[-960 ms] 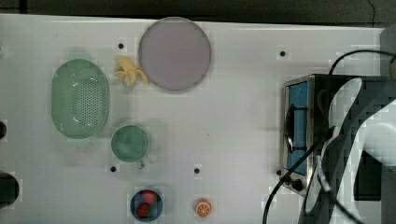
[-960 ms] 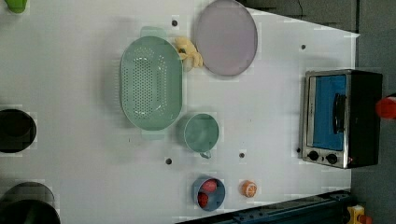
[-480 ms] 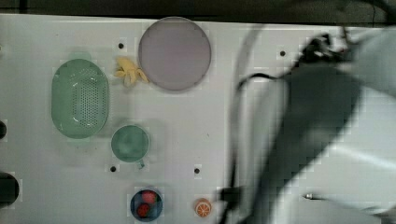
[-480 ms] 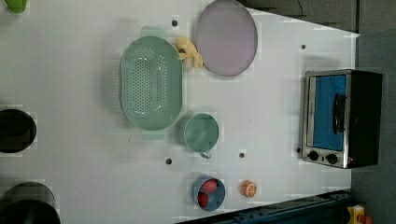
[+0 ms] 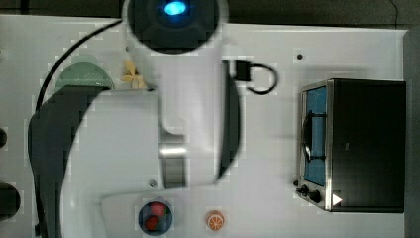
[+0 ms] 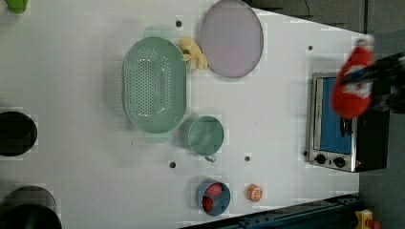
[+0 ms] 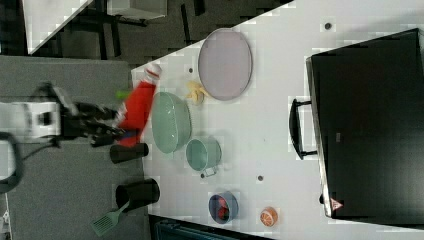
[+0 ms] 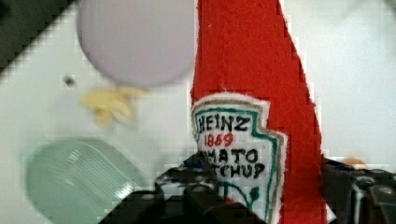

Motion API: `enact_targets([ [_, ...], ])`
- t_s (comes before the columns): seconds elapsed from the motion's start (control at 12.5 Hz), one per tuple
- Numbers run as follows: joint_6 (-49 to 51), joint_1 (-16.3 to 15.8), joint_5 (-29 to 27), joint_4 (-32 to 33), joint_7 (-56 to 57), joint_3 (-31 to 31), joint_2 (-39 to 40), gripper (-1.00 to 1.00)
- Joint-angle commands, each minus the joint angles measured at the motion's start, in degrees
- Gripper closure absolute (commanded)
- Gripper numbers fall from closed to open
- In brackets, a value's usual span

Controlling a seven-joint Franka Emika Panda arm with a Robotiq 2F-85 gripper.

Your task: Pick Ketchup from oven and place it on table.

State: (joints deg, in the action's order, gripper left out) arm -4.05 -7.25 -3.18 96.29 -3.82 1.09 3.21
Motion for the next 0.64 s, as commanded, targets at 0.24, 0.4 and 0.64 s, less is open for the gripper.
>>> enact_targets([
  [0.24, -10.17, 2.67, 2.62, 11.8, -1.33, 1.82, 1.75, -0.26],
  [0.4, -17.89, 2.74, 2.62, 19.0, -1.32, 2.24, 1.93, -0.26],
  [0.64, -30.81, 2.79, 2.6, 29.55, -1.32, 3.15, 3.6, -0.27],
])
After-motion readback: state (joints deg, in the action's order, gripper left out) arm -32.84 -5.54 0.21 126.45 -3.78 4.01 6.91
